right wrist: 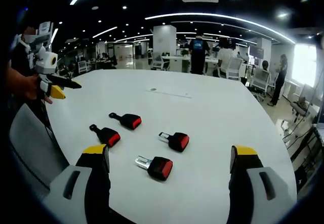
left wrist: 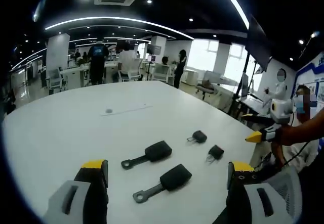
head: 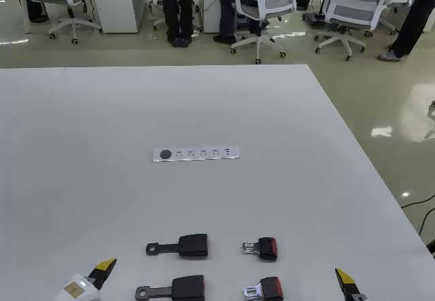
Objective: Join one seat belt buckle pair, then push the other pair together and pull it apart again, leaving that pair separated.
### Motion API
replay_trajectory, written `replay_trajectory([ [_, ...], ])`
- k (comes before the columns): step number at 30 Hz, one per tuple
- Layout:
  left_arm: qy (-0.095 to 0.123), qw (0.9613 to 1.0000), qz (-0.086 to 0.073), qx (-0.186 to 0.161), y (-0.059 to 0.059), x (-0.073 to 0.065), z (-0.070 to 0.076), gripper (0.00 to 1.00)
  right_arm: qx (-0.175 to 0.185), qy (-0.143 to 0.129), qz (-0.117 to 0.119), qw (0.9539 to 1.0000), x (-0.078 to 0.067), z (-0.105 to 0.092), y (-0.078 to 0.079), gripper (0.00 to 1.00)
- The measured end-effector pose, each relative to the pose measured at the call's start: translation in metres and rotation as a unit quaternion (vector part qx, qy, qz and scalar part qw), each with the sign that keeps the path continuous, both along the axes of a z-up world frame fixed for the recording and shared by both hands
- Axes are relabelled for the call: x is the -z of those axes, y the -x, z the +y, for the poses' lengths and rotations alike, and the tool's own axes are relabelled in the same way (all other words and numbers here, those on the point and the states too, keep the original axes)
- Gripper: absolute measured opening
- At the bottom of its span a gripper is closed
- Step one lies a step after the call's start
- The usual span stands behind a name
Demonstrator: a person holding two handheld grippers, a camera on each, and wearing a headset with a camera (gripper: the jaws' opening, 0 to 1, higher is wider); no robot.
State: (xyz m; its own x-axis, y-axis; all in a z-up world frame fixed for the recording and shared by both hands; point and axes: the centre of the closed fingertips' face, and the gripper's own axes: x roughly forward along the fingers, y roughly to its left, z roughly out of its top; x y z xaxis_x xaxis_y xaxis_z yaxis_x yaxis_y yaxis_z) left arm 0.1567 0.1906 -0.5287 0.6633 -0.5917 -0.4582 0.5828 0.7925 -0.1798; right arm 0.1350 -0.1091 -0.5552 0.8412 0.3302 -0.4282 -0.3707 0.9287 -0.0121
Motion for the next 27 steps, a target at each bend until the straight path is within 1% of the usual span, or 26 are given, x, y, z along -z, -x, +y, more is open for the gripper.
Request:
replay_trajectory([
  [5, 0.0, 1.0, -0.001, 0.001, 0.0018, -0.002, -0.0012, 1.0, 0.001, -0.001, -0.002, 1.0, -0.0017, 0.0004, 0.0004, 0.99],
  [14, -0.001, 1.0, 0.0, 0.002, 0.0033, -0.0006, -0.0004, 1.0, -0.001, -0.002, -0.003, 1.0, -0.0022, 0.0014, 0.0018, 0.99],
  [24, -0.001, 1.0, -0.002, 0.003, 0.0054, -0.0041, -0.0021, 1.0, -0.001, -0.002, -0.004, 1.0, -0.0034, 0.0021, 0.0031, 0.99],
  [27, -0.001, 1.0, -0.002, 0.004, 0.0048, -0.0022, -0.0003, 1.0, 0.0, -0.001, -0.004, 1.0, -0.0037, 0.0017, 0.0034, 0.99],
])
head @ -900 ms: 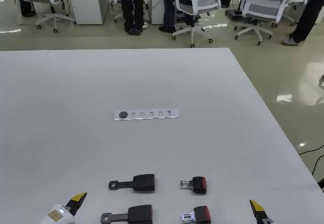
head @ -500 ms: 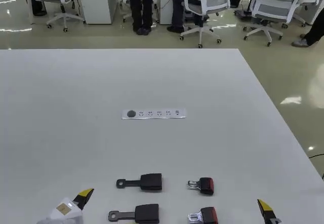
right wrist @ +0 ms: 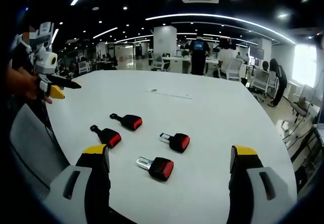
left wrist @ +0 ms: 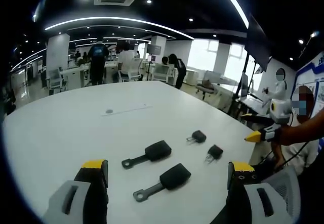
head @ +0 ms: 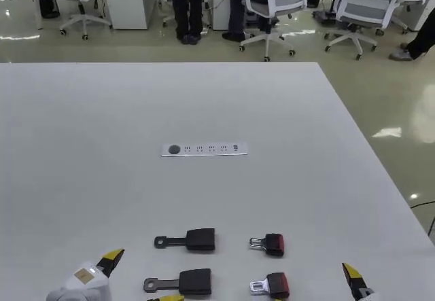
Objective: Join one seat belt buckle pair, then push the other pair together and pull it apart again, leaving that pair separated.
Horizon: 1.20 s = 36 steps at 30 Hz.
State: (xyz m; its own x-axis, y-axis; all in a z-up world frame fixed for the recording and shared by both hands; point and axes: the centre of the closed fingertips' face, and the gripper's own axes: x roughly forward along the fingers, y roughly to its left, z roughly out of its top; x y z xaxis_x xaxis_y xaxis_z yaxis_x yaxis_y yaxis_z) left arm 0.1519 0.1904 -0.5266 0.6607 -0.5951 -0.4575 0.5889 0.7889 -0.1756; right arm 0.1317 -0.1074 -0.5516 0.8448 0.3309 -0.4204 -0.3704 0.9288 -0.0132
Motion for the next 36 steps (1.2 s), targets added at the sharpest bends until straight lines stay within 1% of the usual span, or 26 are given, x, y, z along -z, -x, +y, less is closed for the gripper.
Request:
replay_trajectory([
  [7, 0.0, 1.0, 0.001, -0.001, 0.001, 0.0, 0.001, 1.0, 0.002, 0.0, 0.0, 1.0, -0.001, 0.0, 0.002, 0.99],
  [15, 0.0, 1.0, 0.001, -0.004, -0.001, 0.006, 0.007, 1.0, 0.001, -0.001, 0.001, 1.0, -0.001, 0.001, 0.003, 0.99],
  [23, -0.002, 1.0, 0.002, -0.003, 0.001, 0.005, 0.004, 1.0, 0.0, -0.001, 0.003, 1.0, -0.002, 0.001, 0.006, 0.99],
  [32, -0.002, 1.0, 0.002, 0.001, 0.003, 0.003, 0.0, 1.0, -0.001, -0.002, 0.006, 1.0, 0.002, 0.0, 0.011, 0.99],
  [36, -0.003, 1.0, 0.002, 0.001, 0.005, 0.001, -0.001, 1.0, -0.001, -0.001, 0.007, 1.0, 0.0, 0.001, 0.012, 0.99],
])
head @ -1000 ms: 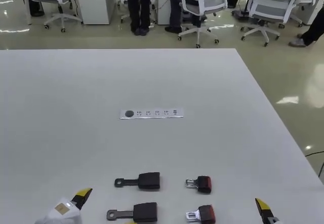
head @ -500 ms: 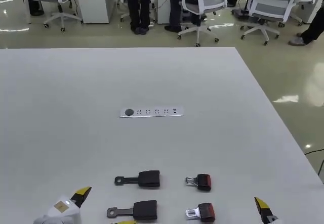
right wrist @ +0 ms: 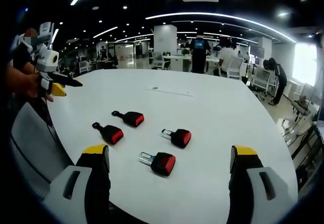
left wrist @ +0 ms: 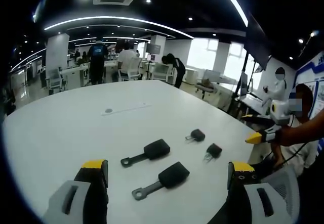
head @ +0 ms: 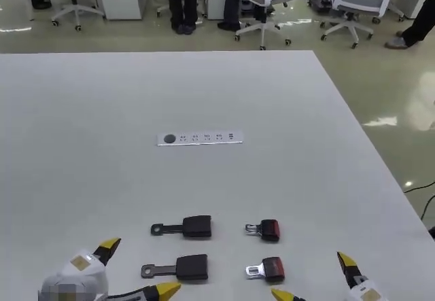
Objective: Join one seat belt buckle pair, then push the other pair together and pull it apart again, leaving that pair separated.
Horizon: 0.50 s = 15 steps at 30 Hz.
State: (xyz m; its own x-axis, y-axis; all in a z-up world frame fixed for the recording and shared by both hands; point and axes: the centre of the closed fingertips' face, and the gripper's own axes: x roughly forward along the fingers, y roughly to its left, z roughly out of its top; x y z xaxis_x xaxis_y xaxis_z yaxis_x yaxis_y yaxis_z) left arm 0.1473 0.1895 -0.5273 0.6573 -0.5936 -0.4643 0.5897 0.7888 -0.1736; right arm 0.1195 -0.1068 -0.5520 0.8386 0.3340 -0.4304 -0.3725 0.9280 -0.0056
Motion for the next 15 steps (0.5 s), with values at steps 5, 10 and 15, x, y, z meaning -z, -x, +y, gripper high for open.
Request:
replay_trajectory([
  [5, -0.001, 1.0, -0.001, 0.001, 0.0004, -0.0004, -0.0002, 1.0, 0.001, 0.001, 0.0, 1.0, 0.0021, -0.0014, 0.0, 0.99],
  [10, 0.0, 1.0, -0.002, 0.001, -0.0001, -0.0032, -0.0009, 1.0, 0.0, 0.001, -0.001, 1.0, 0.0033, -0.0019, -0.0003, 0.99],
  [15, -0.002, 1.0, -0.003, 0.003, -0.0005, -0.0031, -0.0023, 1.0, -0.001, 0.001, 0.0, 1.0, 0.0024, -0.0015, 0.0009, 0.99],
])
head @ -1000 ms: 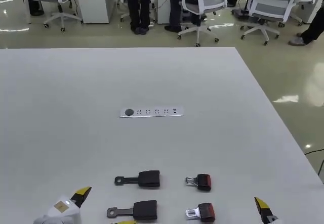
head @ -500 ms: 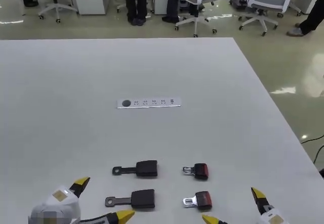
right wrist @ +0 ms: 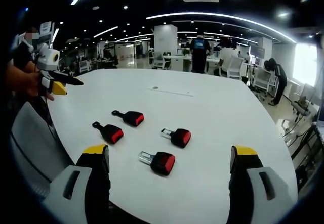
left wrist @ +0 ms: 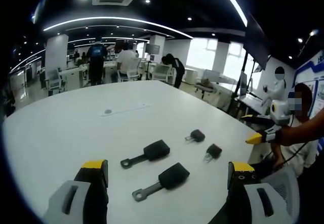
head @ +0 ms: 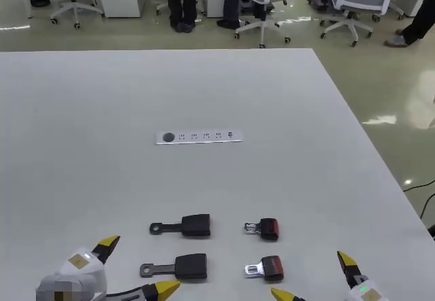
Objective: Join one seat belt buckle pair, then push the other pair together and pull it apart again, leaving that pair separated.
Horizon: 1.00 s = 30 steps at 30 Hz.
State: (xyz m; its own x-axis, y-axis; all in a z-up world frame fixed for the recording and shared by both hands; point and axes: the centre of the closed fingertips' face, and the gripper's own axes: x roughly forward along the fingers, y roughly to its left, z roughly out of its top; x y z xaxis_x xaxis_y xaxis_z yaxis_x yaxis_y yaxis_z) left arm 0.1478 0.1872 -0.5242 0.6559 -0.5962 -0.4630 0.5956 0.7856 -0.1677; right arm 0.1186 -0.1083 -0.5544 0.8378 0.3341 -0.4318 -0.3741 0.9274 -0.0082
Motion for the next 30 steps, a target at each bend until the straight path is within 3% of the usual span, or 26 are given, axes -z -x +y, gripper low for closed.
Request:
replay_trajectory([
  [14, -0.001, 0.9999, 0.002, 0.012, 0.007, 0.0, -0.01, 1.0, -0.007, 0.002, 0.003, 1.0, 0.001, 0.0, 0.009, 0.99],
  [30, -0.01, 0.9994, 0.015, 0.031, 0.019, 0.016, -0.021, 1.0, -0.03, -0.001, 0.018, 0.9994, 0.015, 0.009, 0.019, 0.99],
])
